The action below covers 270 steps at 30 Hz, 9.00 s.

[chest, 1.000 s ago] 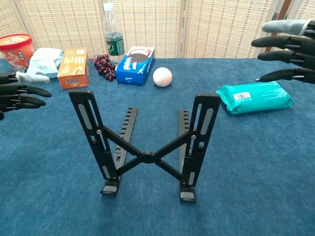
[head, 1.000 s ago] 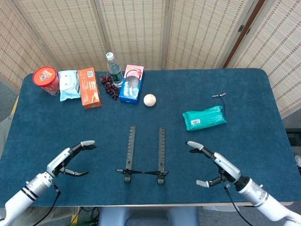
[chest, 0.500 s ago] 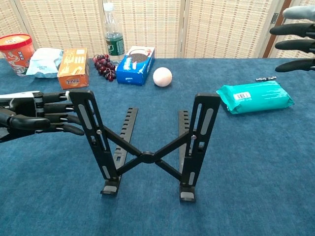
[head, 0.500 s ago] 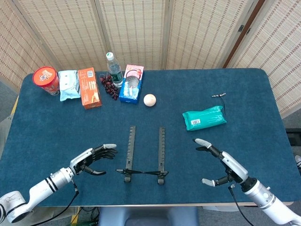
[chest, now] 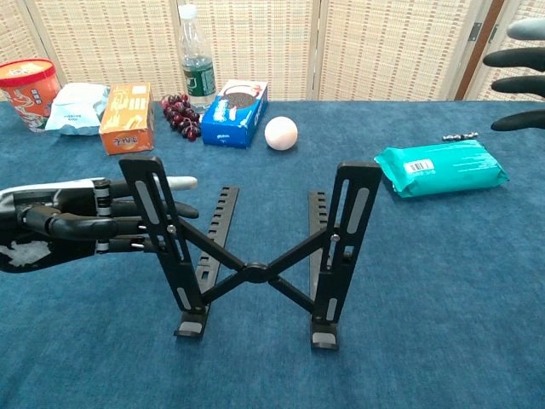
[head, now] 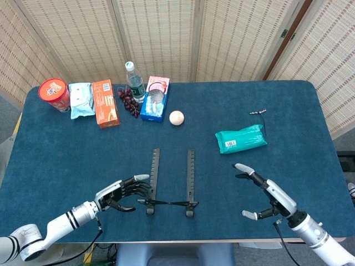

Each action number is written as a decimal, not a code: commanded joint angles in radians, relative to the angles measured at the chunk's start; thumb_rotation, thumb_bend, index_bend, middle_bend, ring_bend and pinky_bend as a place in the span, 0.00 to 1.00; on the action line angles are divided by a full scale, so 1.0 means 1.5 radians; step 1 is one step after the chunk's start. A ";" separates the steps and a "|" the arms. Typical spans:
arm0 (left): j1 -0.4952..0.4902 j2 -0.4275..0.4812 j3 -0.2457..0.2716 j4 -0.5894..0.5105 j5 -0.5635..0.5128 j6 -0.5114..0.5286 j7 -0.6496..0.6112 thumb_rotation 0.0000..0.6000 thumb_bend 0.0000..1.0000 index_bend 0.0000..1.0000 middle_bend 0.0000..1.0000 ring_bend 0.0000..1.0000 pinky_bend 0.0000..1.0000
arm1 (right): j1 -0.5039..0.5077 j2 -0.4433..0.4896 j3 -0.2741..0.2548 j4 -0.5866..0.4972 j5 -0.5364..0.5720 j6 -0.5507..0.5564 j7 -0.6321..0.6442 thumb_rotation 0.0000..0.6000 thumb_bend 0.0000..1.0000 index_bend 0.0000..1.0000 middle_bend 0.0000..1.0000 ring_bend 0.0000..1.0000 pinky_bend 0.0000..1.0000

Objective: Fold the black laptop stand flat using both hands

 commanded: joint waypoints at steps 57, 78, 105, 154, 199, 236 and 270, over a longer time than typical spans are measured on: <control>0.036 0.052 0.014 -0.030 -0.105 0.086 0.151 1.00 0.15 0.08 0.23 0.19 0.22 | 0.002 -0.017 0.031 -0.005 0.008 -0.117 -0.146 1.00 0.02 0.00 0.04 0.00 0.15; 0.130 0.144 -0.038 -0.088 -0.132 0.162 0.266 1.00 0.15 0.09 0.22 0.16 0.14 | 0.073 -0.183 0.127 -0.059 0.126 -0.288 -0.438 1.00 0.00 0.00 0.02 0.00 0.15; 0.160 0.169 -0.077 -0.080 -0.130 0.140 0.350 1.00 0.15 0.09 0.22 0.16 0.12 | 0.032 -0.319 0.262 0.033 0.285 -0.181 -0.632 1.00 0.00 0.00 0.00 0.00 0.00; 0.027 -0.148 -0.200 0.104 -0.308 -0.122 1.199 1.00 0.15 0.00 0.06 0.04 0.00 | 0.010 -0.406 0.200 0.069 0.256 -0.207 -1.216 1.00 0.00 0.00 0.00 0.00 0.00; -0.009 -0.224 -0.210 0.157 -0.287 -0.143 1.111 1.00 0.15 0.00 0.06 0.04 0.00 | 0.087 -0.504 0.184 0.279 0.178 -0.235 -1.143 1.00 0.00 0.00 0.00 0.00 0.00; -0.020 -0.230 -0.209 0.149 -0.288 -0.152 1.109 1.00 0.15 0.00 0.05 0.04 0.00 | 0.130 -0.588 0.202 0.368 0.138 -0.208 -1.117 1.00 0.00 0.00 0.00 0.00 0.00; 0.110 -0.036 -0.212 -0.023 -0.361 -0.019 1.198 1.00 0.15 0.00 0.05 0.04 0.00 | 0.355 -0.172 0.224 0.049 0.107 -0.548 -0.817 1.00 0.00 0.00 0.00 0.00 0.00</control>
